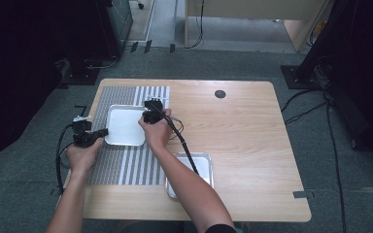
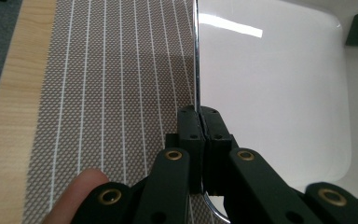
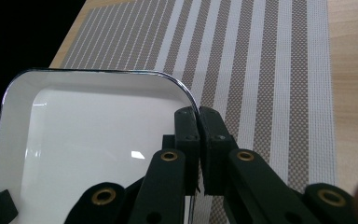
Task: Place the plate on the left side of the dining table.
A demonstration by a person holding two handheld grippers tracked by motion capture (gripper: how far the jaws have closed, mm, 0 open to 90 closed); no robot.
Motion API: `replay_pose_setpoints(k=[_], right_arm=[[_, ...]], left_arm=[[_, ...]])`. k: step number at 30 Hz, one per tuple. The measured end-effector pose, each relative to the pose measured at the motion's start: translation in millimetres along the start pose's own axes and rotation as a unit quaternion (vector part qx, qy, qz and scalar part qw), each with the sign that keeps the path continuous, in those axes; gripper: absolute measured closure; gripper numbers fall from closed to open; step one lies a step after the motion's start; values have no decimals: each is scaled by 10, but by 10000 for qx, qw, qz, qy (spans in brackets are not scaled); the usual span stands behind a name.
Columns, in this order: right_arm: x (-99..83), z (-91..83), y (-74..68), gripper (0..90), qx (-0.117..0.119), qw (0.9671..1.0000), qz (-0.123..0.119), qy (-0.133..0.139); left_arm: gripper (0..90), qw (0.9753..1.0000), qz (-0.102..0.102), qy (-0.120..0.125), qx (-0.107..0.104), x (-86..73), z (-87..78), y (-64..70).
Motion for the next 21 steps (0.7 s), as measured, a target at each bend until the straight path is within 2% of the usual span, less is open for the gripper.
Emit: replay_pose_setpoints(k=[3, 6, 10, 16, 21], right_arm=[[30, 77, 34, 883, -42, 10000, 6, -31], [57, 171, 83, 884, -109, 9999, 31, -88], [79, 238, 125, 883, -130, 9997, 127, -155], [86, 323, 111, 881, -196, 9994, -155, -224], [91, 385, 114, 880, -262, 9990, -233, -267]], left_arm=[[898, 10000, 0, -34, 17, 27, 63, -4], [897, 9999, -95, -139, -27, 62, 168, -21], [897, 9997, -151, -206, -51, 90, 217, -29], [893, 9994, -199, -297, 28, 82, 238, -33], [886, 9990, -247, -362, 96, 83, 283, -32]])
Point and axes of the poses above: each handheld gripper's, and its own axes: z roughly forward along the jaws, x roughly out of its top, y roughly to its right, the point moved 2 cm from there along z, roughly forward along the jaws, and after that the axes turned 3 degrees about y, right-handed, at the moved point
